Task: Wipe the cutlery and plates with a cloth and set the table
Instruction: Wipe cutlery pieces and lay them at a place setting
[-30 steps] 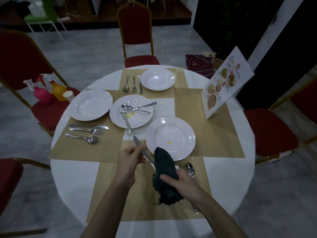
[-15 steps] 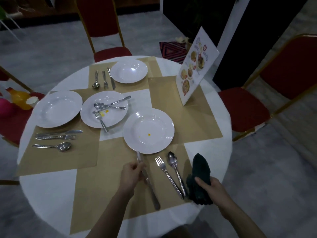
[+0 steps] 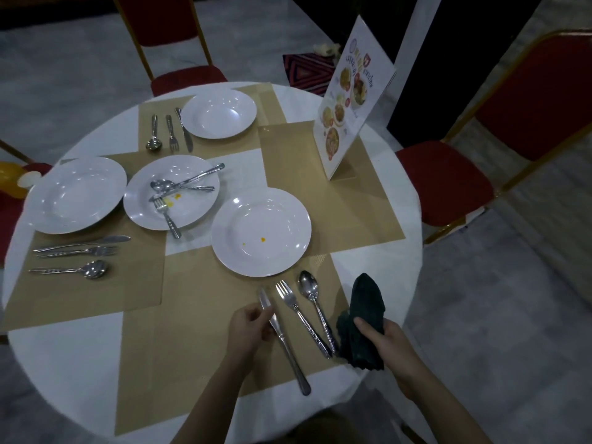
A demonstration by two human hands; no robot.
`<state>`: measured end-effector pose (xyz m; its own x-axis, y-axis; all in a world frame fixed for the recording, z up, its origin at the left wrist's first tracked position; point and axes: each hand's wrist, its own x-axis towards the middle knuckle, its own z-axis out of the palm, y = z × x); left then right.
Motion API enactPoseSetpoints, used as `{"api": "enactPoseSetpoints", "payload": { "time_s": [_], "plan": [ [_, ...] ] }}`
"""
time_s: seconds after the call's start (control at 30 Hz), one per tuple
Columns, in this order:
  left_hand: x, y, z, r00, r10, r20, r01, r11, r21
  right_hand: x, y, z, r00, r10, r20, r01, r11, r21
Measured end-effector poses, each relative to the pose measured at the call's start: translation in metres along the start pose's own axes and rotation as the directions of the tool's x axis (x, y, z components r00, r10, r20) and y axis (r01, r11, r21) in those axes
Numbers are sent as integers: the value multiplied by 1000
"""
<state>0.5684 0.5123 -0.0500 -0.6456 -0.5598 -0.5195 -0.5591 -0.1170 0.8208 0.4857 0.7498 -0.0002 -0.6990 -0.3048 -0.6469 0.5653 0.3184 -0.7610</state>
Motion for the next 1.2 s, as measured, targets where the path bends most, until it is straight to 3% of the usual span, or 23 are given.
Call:
{"api": "enactPoseSetpoints", "payload": {
  "time_s": [0.27, 0.43, 0.63, 0.9, 1.03, 1.2],
  "plan": [
    [14, 16, 5, 993, -4, -118, 12, 998, 65, 1, -3, 9, 999, -1, 45, 2, 1000, -4],
    [6, -2, -3, 984, 45, -174, -4, 974, 226, 2, -3, 18, 998, 1, 67, 0, 1000, -13],
    [-32, -21, 16, 980, 184, -72, -116, 832, 542, 3, -10, 32, 997, -8, 82, 10, 999, -31],
    [-27, -14, 25, 975, 202, -95, -109, 804, 584, -1, -10, 26, 999, 10, 36, -9, 999, -37],
    [-30, -7, 42, 948, 318, 4, -249, 734, 632, -6, -12, 18, 1000, 9, -9, -9, 1000, 13],
    [-27, 1, 74, 940, 306, 149, -320, 647, 692, -10, -12, 12, 999, -6, -48, 6, 1000, 16]
  ]
}}
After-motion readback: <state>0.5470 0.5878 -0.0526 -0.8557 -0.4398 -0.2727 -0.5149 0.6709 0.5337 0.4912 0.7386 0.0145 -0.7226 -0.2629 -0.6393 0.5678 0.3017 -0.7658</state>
